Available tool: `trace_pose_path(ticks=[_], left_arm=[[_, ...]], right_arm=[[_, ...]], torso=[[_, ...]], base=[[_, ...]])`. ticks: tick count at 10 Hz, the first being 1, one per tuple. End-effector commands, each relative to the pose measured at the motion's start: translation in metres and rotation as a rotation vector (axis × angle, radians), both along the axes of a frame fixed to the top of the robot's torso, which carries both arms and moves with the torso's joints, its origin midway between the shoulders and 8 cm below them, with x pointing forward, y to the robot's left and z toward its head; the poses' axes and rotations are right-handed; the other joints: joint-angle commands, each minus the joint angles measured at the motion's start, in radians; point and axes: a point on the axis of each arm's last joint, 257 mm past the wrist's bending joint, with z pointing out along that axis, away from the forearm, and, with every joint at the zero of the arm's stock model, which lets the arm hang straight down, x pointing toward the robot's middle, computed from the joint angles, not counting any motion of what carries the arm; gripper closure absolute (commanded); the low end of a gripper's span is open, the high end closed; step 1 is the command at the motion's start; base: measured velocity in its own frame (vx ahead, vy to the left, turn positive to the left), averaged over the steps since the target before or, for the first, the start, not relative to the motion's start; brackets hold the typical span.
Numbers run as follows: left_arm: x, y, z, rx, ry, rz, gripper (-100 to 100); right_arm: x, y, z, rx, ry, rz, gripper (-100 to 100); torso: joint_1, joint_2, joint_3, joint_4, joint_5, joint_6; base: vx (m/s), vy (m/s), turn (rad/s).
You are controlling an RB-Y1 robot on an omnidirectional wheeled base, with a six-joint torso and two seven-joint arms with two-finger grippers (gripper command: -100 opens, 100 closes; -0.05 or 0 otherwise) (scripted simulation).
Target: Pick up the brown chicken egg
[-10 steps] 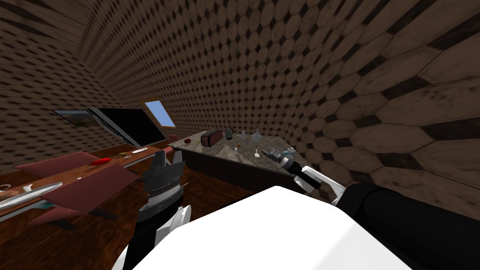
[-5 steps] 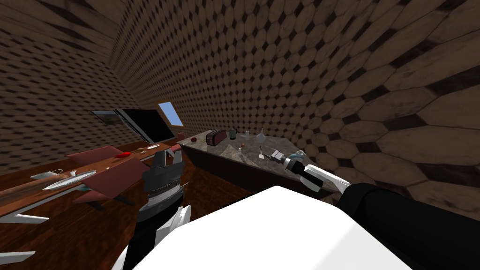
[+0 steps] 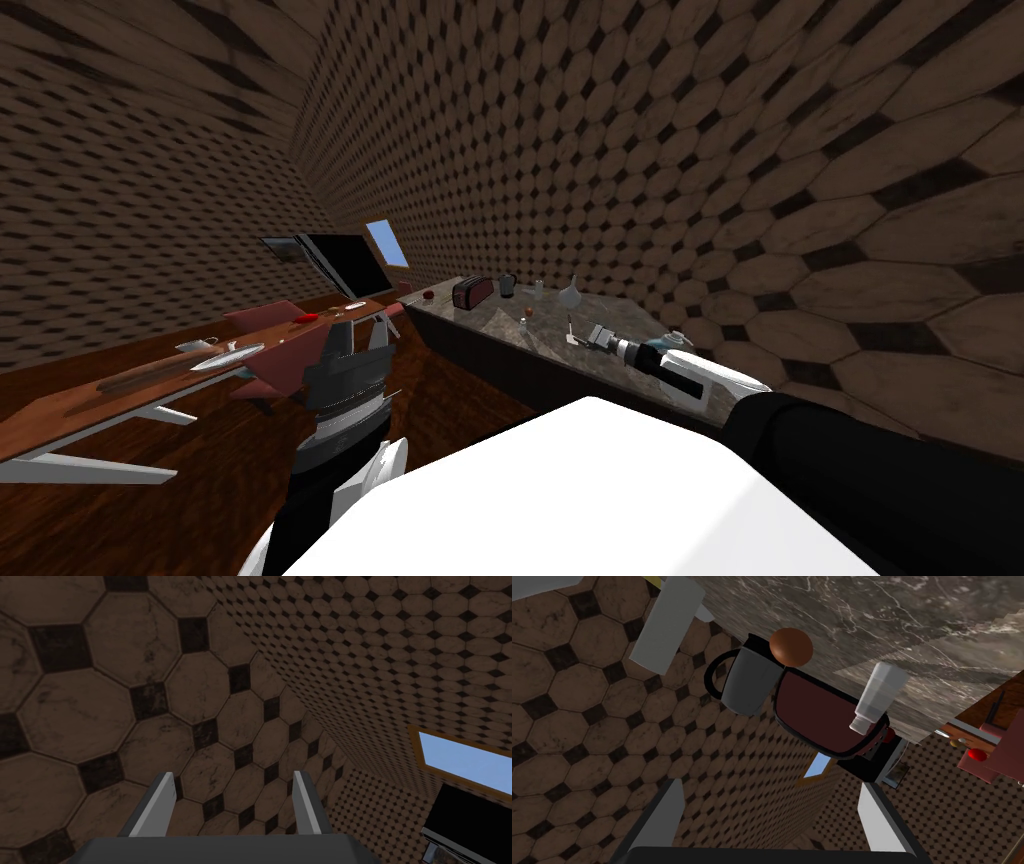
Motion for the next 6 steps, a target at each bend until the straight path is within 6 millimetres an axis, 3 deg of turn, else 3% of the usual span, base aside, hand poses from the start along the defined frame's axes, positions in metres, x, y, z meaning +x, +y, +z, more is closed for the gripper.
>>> trace_pose_path(ticks=[1, 2, 3, 4, 5, 6], left_arm=[[0.0, 0.0, 0.0, 0.0, 0.0, 0.0, 0], [0.0, 0.0, 0.0, 0.0, 0.0, 0.0, 0], [0.0, 0.0, 0.0, 0.0, 0.0, 0.0, 0], [0.0, 0.0, 0.0, 0.0, 0.0, 0.0, 0], [0.0, 0.0, 0.0, 0.0, 0.0, 0.0, 0], [0.0, 0.0, 0.0, 0.0, 0.0, 0.0, 0]], right_arm=[[-0.002, -0.011, -0.006, -0.071, 0.017, 0.011, -100], [-0.008, -0.029, -0.017, -0.175, 0.05, 0.025, -100], [-0.009, -0.034, -0.018, -0.188, 0.055, 0.023, -100], [-0.018, -0.057, -0.03, -0.295, 0.093, 0.033, -100], [-0.017, -0.057, -0.03, -0.301, 0.094, 0.038, -100], [-0.025, -0.077, -0.038, -0.407, 0.13, 0.061, -100]], torso=[[0.0, 0.0, 0.0, 0.0, 0.0, 0.0], [0.0, 0.001, 0.0, 0.0, 0.0, 0.001], [0.001, 0.0, 0.0, 0.0, 0.0, 0.0], [0.001, 0.0, 0.0, 0.0, 0.0, 0.001], [0.002, -0.001, 0.0, 0.0, 0.0, 0.0], [0.001, 0.0, 0.0, 0.0, 0.0, 0.001]], base=[[0.054, 0.054, 0.105], [0.062, 0.07, 0.18], [0.064, 0.064, 0.118], [0.076, 0.082, 0.228], [0.069, 0.06, 0.091], [0.102, 0.083, 0.174]])
